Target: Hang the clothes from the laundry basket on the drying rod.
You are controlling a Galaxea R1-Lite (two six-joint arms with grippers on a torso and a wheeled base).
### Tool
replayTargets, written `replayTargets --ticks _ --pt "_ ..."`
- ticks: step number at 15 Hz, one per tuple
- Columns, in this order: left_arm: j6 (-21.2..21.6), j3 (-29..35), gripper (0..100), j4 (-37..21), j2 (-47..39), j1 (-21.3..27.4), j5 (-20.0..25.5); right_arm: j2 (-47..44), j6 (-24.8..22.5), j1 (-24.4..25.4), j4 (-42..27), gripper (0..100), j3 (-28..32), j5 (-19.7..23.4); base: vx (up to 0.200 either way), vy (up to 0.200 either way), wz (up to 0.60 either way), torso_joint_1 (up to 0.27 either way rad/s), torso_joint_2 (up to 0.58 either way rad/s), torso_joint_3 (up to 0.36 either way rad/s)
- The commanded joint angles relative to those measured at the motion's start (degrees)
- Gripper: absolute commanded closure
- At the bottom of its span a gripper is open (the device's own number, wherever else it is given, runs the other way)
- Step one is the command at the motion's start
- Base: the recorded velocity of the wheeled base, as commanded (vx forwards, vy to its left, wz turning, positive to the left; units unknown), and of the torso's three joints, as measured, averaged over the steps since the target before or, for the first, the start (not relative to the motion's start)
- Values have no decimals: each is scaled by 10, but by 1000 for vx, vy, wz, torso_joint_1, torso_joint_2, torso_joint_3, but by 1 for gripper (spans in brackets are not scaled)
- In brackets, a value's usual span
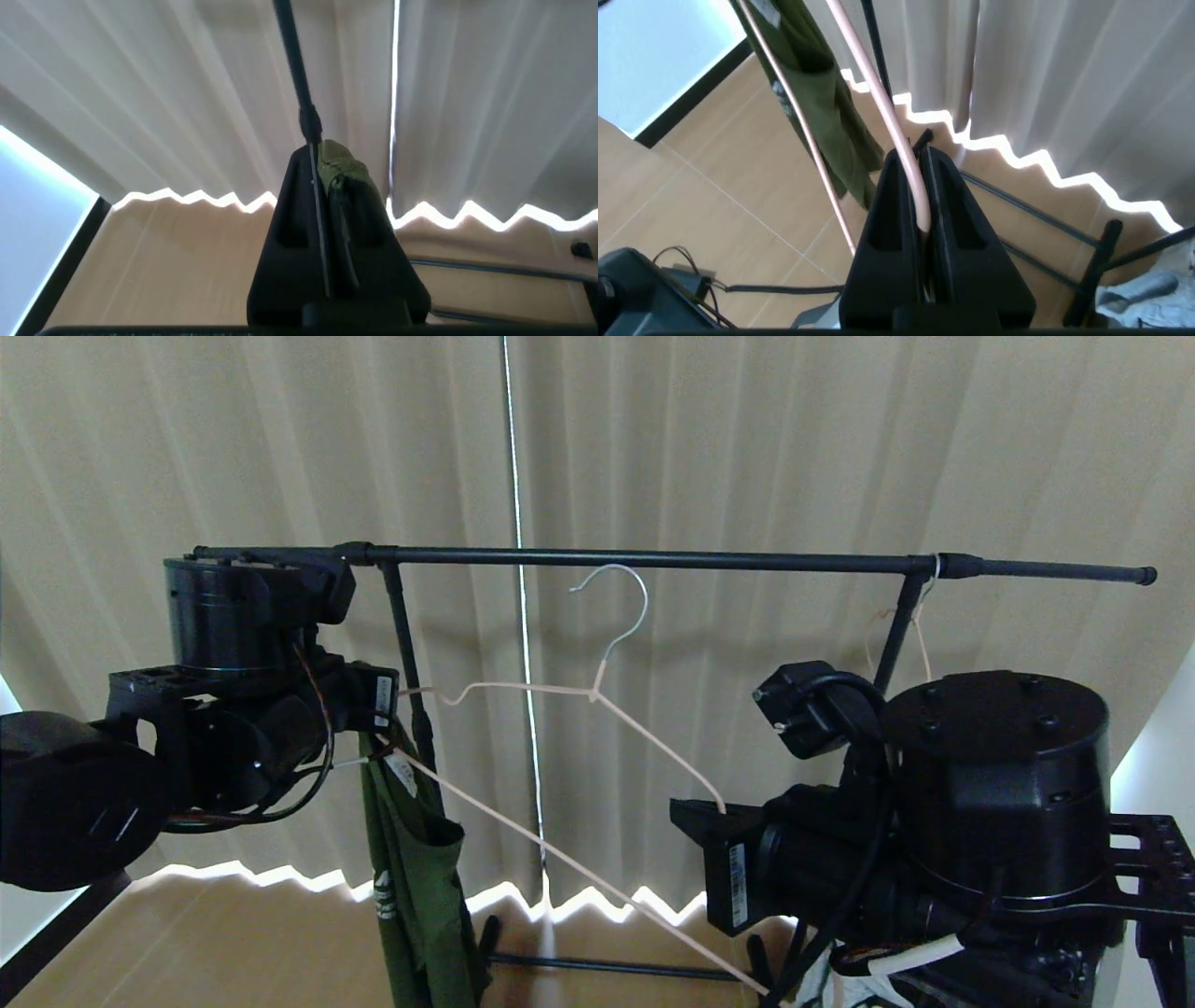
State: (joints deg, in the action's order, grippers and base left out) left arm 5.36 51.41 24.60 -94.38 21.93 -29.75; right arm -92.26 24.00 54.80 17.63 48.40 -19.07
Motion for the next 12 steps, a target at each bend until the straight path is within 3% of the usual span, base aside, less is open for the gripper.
replayTargets --ticks 1,9,12 --pt "0 -1 100 0 8 12 0 -26 0 0 0 100 25 0 0 0 0 0 0 0" --pt "3 -5 100 -2 26 11 -12 -78 -2 -2 -4 100 47 -16 0 0 0 0 0 0" --pt "10 -8 100 -3 34 11 -13 -94 -4 -19 -15 100 55 -49 0 0 0 0 0 0"
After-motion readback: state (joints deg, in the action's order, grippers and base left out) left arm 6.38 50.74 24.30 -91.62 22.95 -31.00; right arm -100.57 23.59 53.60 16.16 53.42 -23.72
